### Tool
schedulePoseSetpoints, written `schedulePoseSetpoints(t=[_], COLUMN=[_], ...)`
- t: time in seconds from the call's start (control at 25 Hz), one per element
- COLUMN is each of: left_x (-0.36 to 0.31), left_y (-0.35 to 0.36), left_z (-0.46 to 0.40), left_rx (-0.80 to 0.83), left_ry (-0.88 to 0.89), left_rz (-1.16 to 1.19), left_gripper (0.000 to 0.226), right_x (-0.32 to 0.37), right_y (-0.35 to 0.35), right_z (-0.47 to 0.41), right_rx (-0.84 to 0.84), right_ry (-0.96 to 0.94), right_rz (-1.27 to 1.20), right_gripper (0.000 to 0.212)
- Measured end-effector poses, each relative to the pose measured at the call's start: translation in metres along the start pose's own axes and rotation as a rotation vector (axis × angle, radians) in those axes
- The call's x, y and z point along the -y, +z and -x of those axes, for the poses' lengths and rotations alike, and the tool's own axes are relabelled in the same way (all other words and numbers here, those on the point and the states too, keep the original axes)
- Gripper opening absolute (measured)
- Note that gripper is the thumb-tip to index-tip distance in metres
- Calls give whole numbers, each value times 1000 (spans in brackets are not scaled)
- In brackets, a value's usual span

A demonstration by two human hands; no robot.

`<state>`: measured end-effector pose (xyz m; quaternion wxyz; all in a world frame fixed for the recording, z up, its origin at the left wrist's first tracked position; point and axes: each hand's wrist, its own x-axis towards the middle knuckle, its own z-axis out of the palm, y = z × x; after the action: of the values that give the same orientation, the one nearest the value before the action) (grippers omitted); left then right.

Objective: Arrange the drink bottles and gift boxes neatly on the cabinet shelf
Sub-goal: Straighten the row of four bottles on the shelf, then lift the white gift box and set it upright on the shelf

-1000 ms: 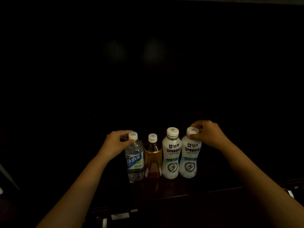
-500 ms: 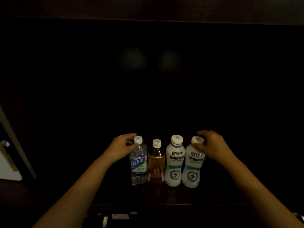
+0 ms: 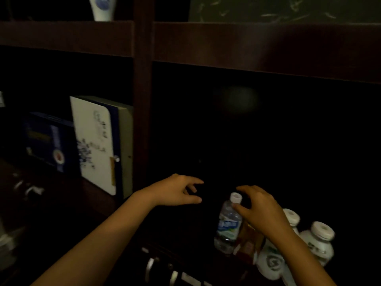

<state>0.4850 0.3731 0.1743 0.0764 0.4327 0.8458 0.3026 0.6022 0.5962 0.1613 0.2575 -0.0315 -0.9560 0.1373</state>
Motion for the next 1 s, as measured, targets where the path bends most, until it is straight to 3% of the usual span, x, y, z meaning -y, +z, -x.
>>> schedulePoseSetpoints(t=[0.2, 0.6, 0.8, 1.0], left_x=[61, 192, 245, 287], left_y=[-53, -125, -176, -219], left_z=[72, 152, 176, 168], left_rx=[30, 7, -120, -297], left_ry=[-43, -1, -86, -104], left_rz=[58, -75, -11, 102], left_gripper=[56, 64, 64, 66], right_x=[85, 255, 319, 341], right_y=[37, 111, 131, 150], right_z=[-12, 1, -20, -69], right_rx=[132, 179, 125, 20], right_ry=[-28, 214, 279, 291], right_rz=[83, 112, 55, 11], right_gripper=[52, 56, 60, 68])
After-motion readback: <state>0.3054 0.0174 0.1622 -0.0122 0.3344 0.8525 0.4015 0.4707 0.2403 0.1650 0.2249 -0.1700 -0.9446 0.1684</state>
